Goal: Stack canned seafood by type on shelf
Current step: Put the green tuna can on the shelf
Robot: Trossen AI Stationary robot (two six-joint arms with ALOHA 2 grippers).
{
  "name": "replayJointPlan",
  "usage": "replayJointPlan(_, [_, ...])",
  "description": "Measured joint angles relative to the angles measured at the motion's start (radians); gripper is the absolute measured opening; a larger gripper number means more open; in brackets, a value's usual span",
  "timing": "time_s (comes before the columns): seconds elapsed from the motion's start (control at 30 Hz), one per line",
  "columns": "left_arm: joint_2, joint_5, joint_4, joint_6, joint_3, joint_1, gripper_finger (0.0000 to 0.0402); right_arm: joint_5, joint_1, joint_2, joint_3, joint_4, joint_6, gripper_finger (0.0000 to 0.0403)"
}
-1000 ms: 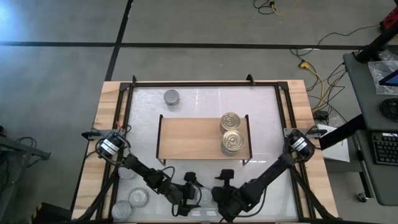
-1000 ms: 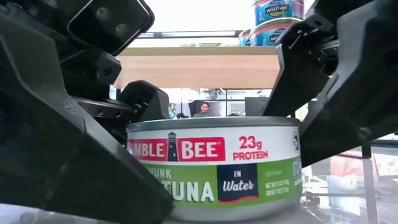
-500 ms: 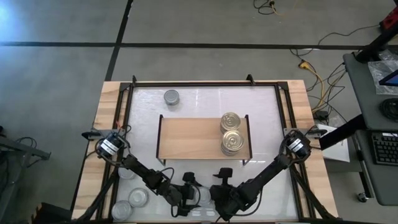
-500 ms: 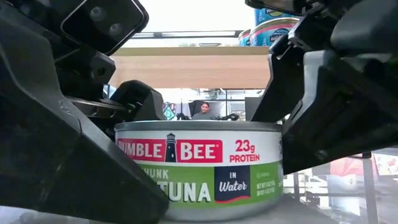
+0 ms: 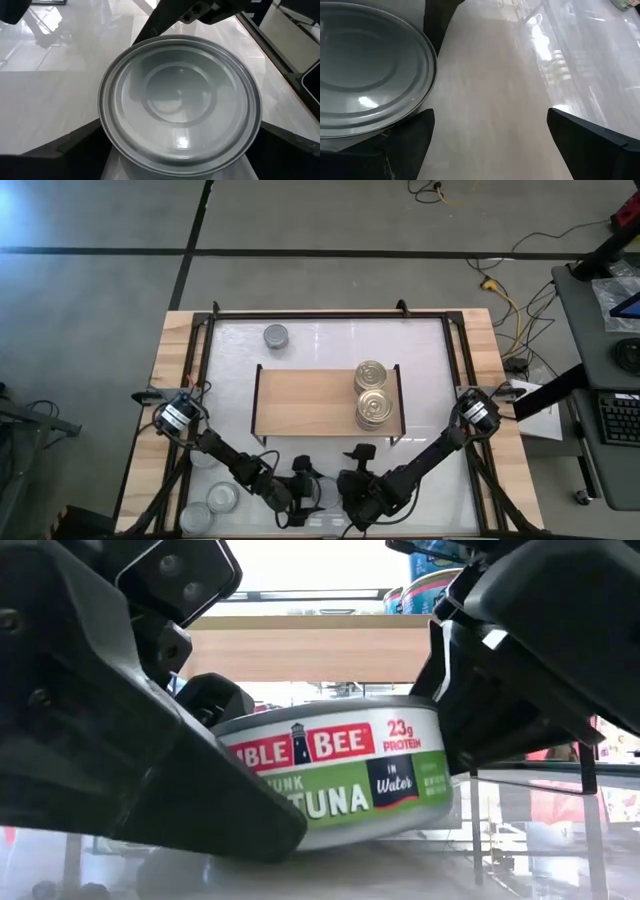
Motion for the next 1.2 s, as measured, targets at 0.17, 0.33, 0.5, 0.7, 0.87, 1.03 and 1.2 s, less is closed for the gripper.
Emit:
replayJointPlan(0.17, [0.0,-0.003,0.0,-0.02,0.0,-0.002,0.037,-0.005,-0.001,0.0,-0.001,-0.008,0.007,0.038])
replayJointPlan(0.33, [-0.001,-0.048,-0.01,-0.045,0.0,-0.023,0.0369,0.004,0.011,-0.023,0.028,-0.104,0.062,0.038])
replayJointPlan(0.5, [-0.026,-0.075,-0.054,-0.07,0.0,-0.042,0.0368,-0.007,0.041,-0.054,0.026,-0.16,0.115,0.038])
replayJointPlan(0.7, [-0.109,-0.109,-0.132,-0.087,-0.002,-0.071,0.0366,-0.01,0.106,-0.104,0.026,-0.214,0.247,0.038])
replayJointPlan(0.87, [-0.252,-0.131,-0.188,-0.089,-0.002,-0.101,0.0366,-0.015,0.181,-0.138,0.026,-0.212,0.301,0.038])
replayJointPlan(1.03, [-0.424,-0.136,-0.272,-0.058,-0.002,-0.097,0.0366,-0.012,0.212,-0.149,0.024,-0.214,0.336,0.038])
replayJointPlan(1.2, [-0.585,-0.167,-0.42,-0.031,-0.002,-0.081,0.0366,-0.001,0.219,-0.15,0.024,-0.212,0.342,0.038])
